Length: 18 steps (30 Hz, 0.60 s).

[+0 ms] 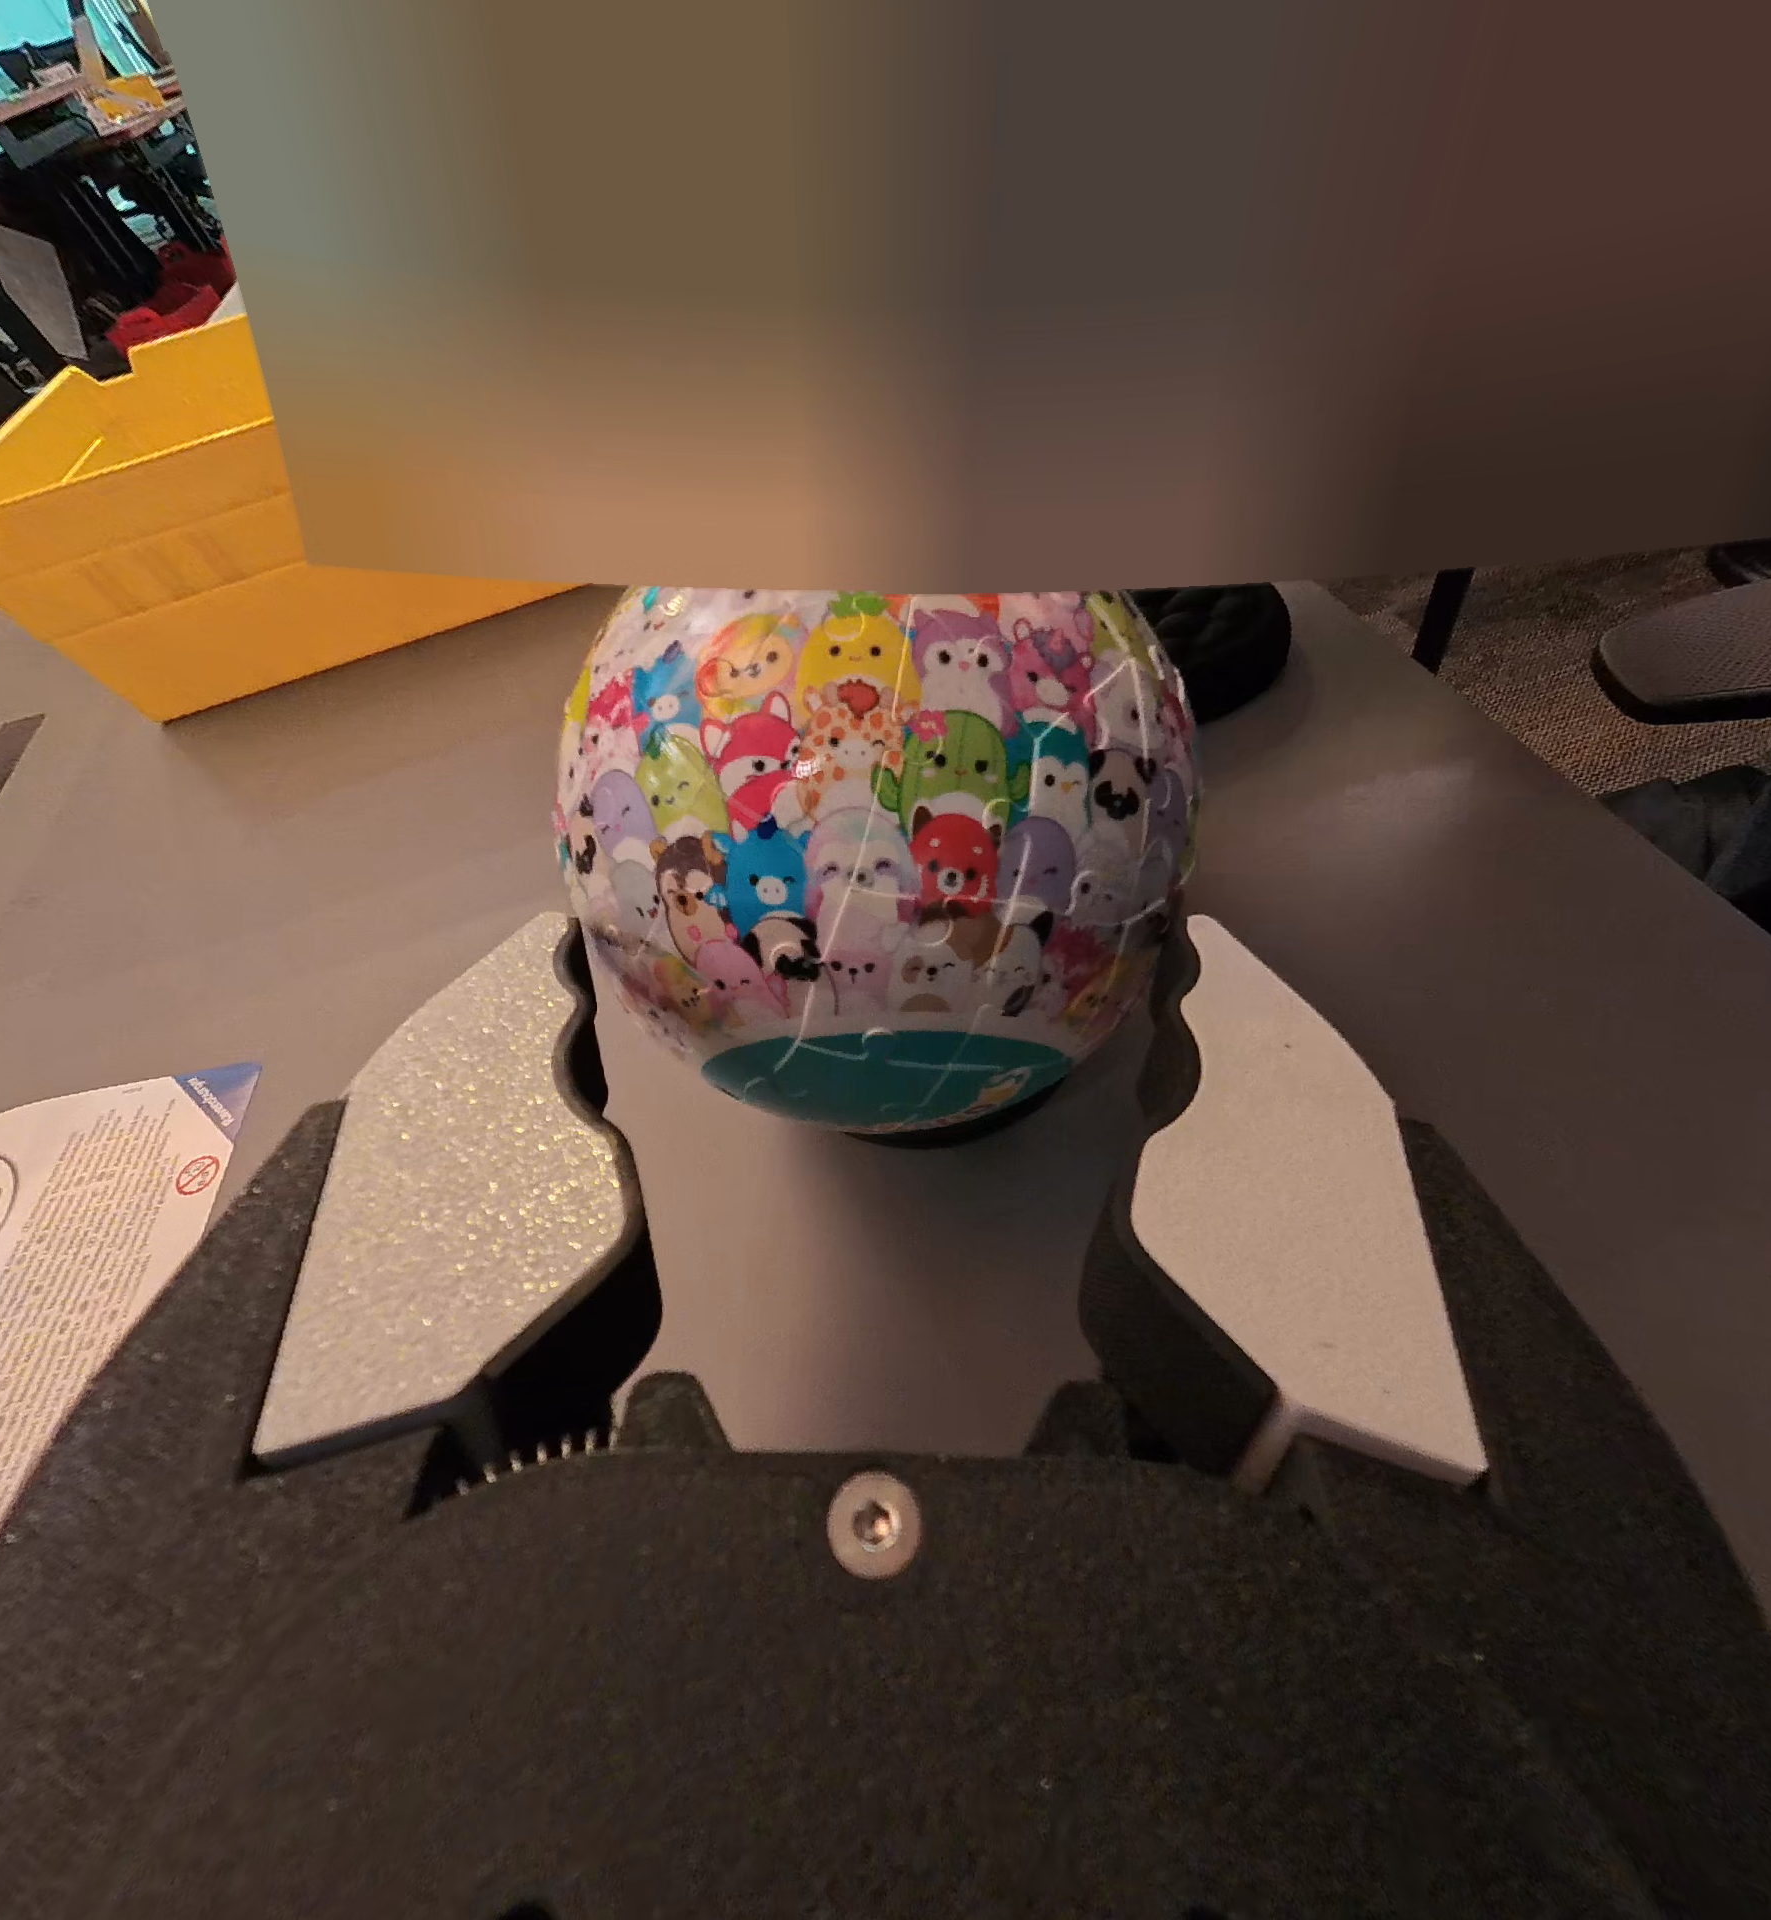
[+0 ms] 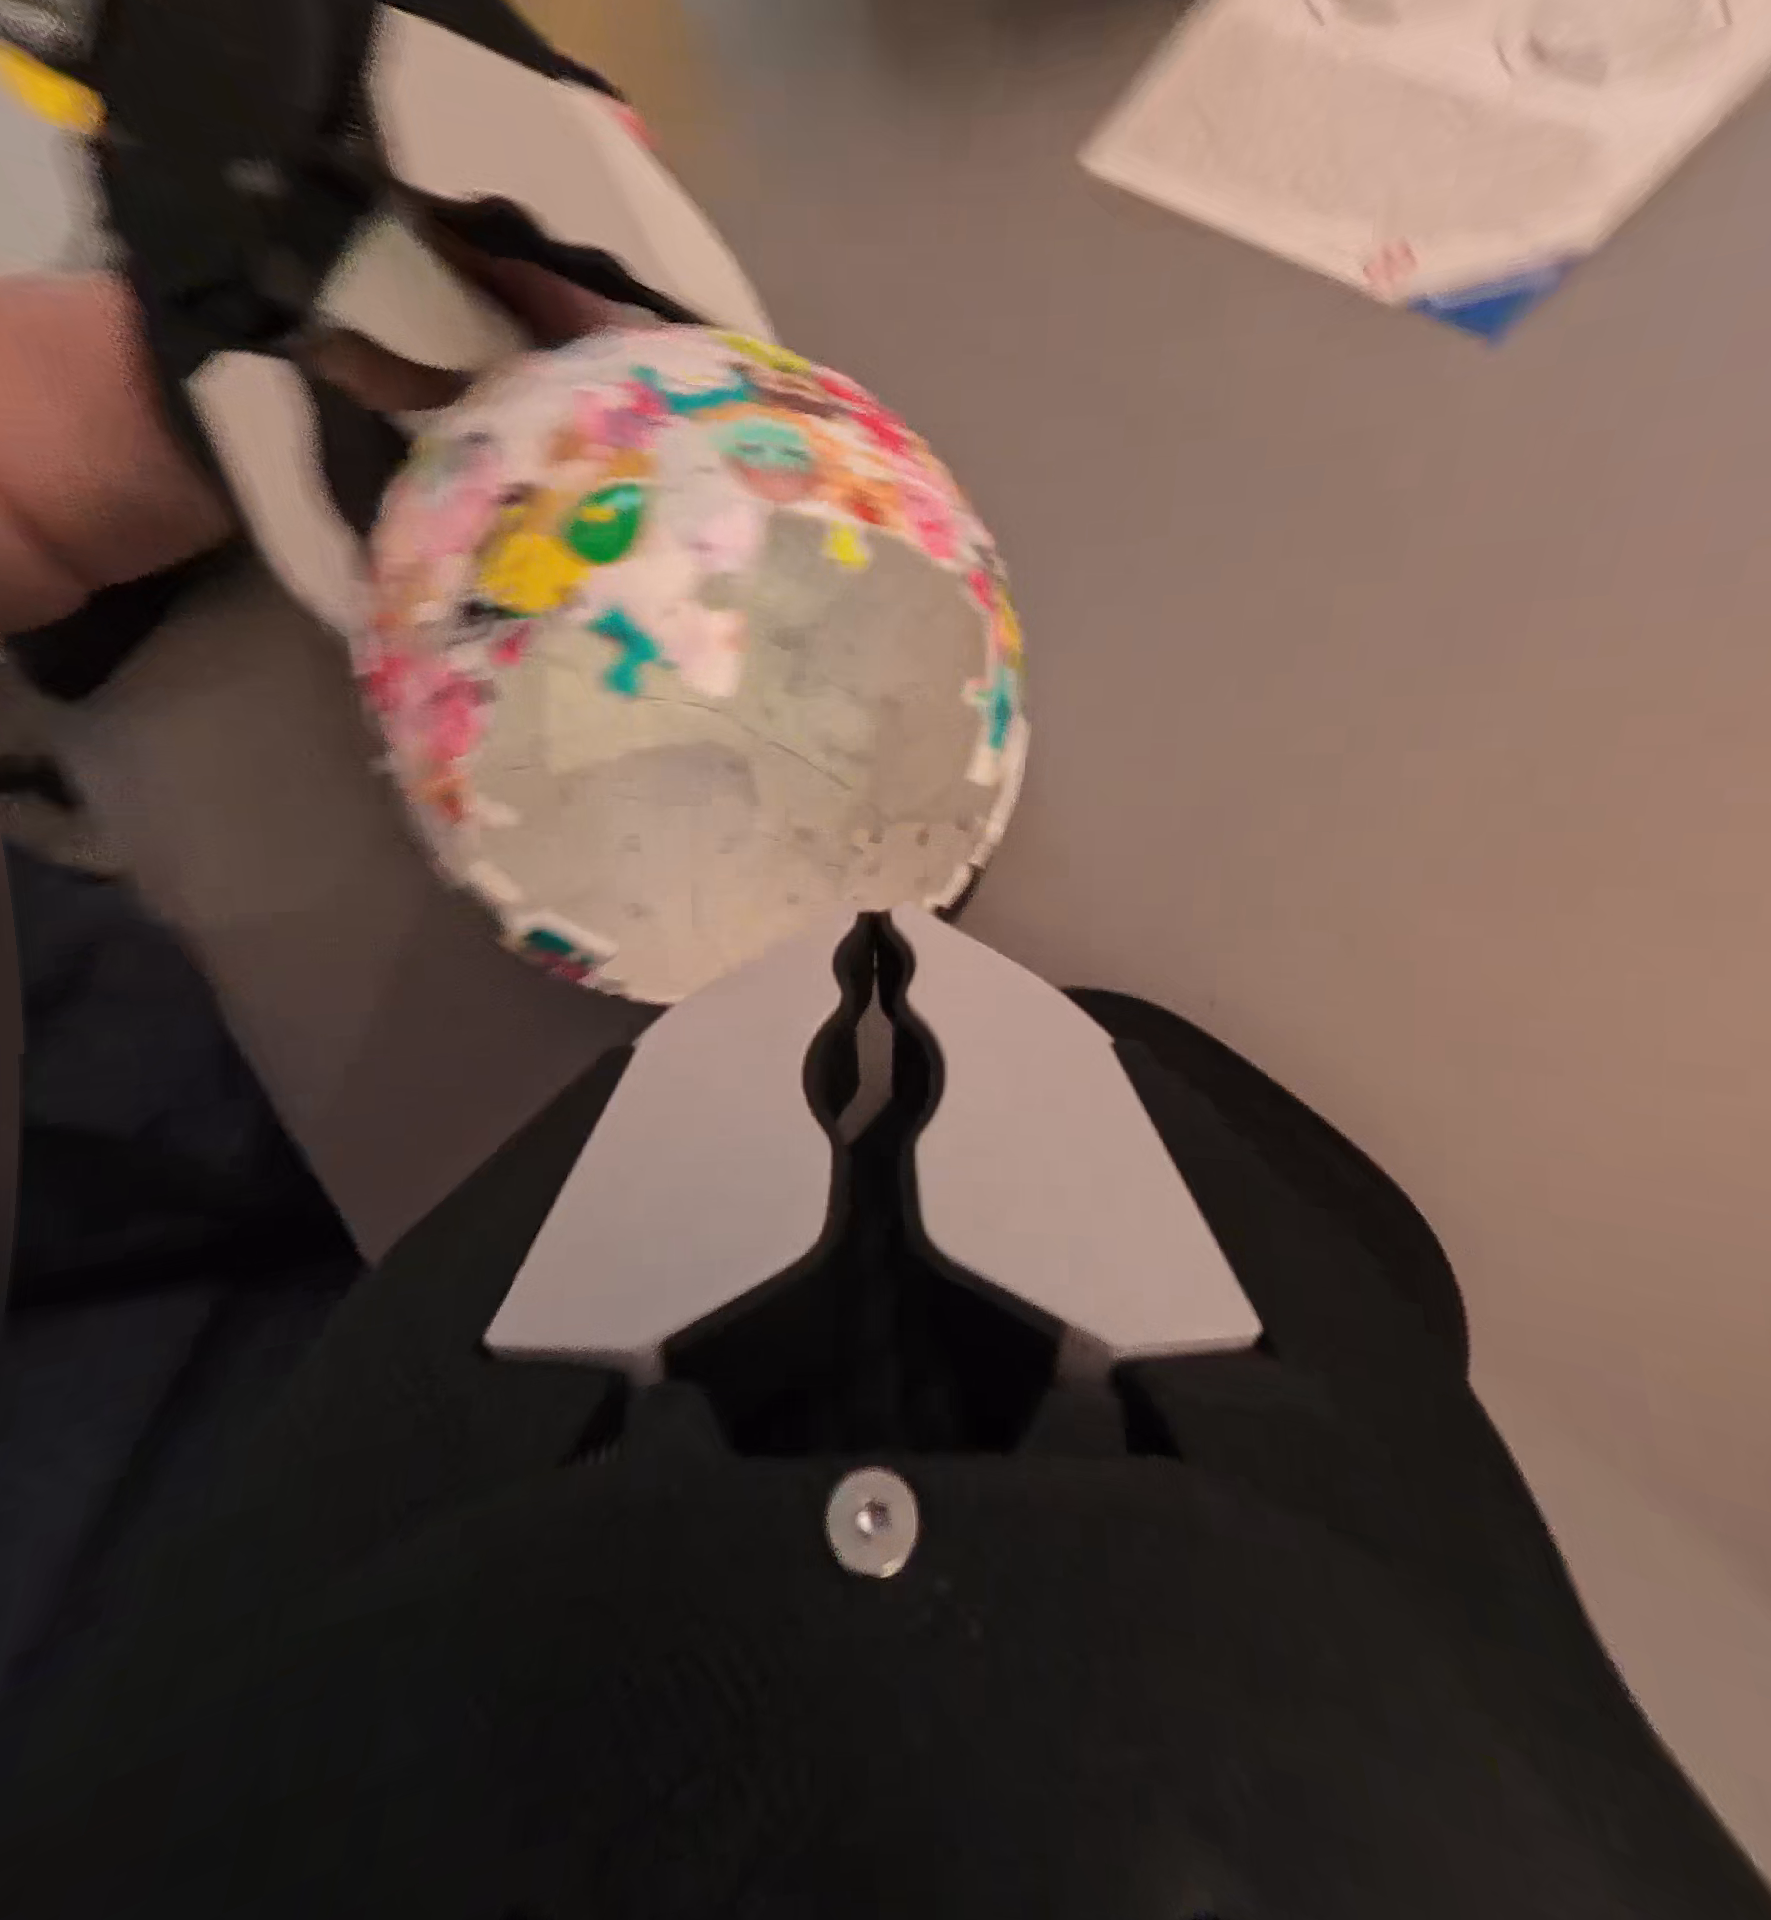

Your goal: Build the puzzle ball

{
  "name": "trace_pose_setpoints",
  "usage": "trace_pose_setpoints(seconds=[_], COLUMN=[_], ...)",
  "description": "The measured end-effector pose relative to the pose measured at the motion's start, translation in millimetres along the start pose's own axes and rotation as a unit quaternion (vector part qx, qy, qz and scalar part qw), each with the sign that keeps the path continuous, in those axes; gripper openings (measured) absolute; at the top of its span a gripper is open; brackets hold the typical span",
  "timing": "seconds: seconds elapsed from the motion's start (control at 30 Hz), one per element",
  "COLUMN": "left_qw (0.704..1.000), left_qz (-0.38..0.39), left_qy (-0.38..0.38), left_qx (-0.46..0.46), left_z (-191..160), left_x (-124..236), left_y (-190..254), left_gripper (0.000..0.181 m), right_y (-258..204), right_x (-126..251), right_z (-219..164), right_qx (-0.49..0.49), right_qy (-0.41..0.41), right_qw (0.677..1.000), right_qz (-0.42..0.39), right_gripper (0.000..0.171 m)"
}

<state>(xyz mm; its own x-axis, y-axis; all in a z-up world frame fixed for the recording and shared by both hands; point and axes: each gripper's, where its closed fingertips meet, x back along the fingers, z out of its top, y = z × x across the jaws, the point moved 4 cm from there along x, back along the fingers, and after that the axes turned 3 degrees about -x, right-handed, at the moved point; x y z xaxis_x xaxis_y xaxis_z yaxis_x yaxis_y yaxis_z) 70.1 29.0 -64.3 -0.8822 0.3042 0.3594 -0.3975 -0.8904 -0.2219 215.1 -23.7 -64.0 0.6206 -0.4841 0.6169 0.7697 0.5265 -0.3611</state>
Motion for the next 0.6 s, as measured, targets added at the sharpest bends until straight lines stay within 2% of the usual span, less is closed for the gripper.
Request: trace_pose_setpoints(seconds=[0.07, 0.17, 0.37, 0.6], left_qw=[1.0, 1.0, 1.0, 1.0], left_qz=[-0.002, -0.002, -0.002, -0.002], left_qy=[0.001, 0.002, 0.003, 0.004], left_qx=[0.002, 0.001, 0.001, 0.001], left_z=[0.0, 0.2, 0.2, -0.1], left_x=[-0.4, -1.0, -1.4, -0.8], left_y=[0.1, 0.4, 0.5, 0.7], left_gripper=[0.101, 0.101, 0.101, 0.101], right_y=[-9.5, -12.3, -9.4, -7.5], right_x=[1.2, -18.8, -52.4, -57.9], right_z=[-1.4, -9.1, -15.4, -12.5], right_qx=[0.057, 0.124, 0.181, 0.171], right_qy=[0.021, 0.003, -0.043, -0.082], right_qw=[0.997, 0.989, 0.982, 0.982], right_qz=[0.057, 0.08, 0.034, 0.015], right_gripper=[0.002, 0.001, 0.001, 0.001])
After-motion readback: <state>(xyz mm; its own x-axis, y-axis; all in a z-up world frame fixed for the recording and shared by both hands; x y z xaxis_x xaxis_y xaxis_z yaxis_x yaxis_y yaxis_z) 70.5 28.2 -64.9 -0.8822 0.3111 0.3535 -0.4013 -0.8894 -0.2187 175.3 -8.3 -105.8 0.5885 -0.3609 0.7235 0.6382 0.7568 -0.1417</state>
